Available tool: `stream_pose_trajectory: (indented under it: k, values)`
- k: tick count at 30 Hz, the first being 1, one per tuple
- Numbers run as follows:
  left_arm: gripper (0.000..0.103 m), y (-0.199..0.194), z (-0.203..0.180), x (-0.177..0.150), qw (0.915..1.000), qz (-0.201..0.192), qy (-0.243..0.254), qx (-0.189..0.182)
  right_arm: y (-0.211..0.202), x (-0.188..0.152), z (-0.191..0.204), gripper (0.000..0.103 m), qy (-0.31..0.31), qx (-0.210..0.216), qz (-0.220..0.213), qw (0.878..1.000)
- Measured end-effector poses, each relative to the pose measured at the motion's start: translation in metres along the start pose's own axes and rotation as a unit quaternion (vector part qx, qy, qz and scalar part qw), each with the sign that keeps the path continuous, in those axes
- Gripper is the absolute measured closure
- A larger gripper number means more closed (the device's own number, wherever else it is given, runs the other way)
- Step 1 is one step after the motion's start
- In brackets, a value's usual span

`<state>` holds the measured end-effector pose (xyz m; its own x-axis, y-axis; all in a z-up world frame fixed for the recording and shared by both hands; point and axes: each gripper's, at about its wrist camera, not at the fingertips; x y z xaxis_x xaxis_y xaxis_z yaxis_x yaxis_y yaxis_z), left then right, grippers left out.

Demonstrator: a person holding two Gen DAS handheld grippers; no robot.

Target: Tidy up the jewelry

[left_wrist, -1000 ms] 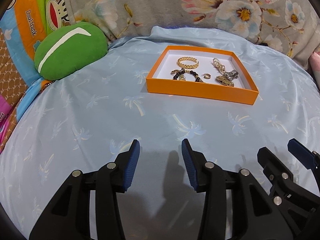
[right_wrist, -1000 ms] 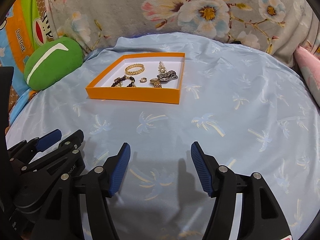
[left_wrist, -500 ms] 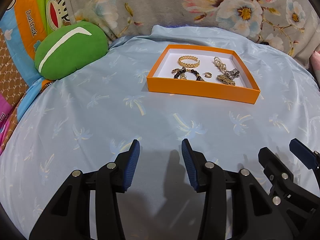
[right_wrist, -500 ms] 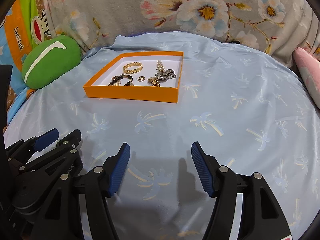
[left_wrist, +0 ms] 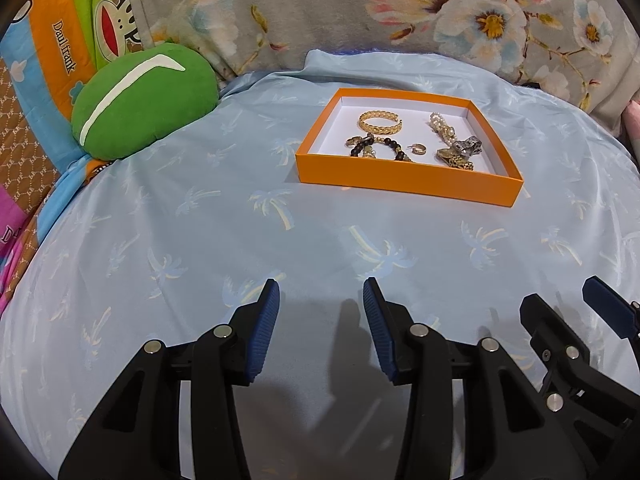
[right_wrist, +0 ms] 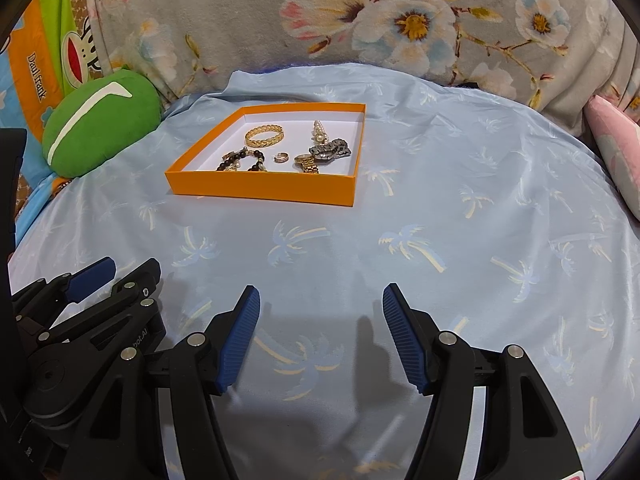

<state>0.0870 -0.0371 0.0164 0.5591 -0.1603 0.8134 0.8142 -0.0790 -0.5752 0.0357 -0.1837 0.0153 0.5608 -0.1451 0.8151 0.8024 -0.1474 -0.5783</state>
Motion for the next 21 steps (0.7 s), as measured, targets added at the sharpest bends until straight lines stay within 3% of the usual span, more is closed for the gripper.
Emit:
stream_pose_trajectory:
  k: [12, 16, 21]
  values:
    - [0.05, -0.0039, 0.0001, 0.0006, 0.9996, -0.006, 0.006, 0.026, -0.0013, 0.0014, -0.0035, 0.04, 0.001, -0.005, -0.001, 1.0]
    - [0.042, -0.0039, 0.0018, 0.0011, 0.9993, -0.006, 0.004, 0.037, -0.0012, 0.002, -0.0045, 0.04, 0.001, -0.005, -0.001, 1.0]
    - [0.042, -0.0044, 0.0014, 0.0012, 0.9992, -0.007, 0.006, 0.038, -0.0013, 0.0021, -0.0048, 0.04, 0.002, -0.006, 0.0, 1.0]
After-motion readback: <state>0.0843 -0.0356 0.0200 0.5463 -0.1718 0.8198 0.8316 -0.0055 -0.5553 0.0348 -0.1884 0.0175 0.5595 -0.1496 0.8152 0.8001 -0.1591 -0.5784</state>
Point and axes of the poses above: each gripper's, at about its wrist camera, not at the fingertips, and y roughly the way its jaws point, z to its left, x to its top, and after that the axes turned 8 degrees about -z, right-handed
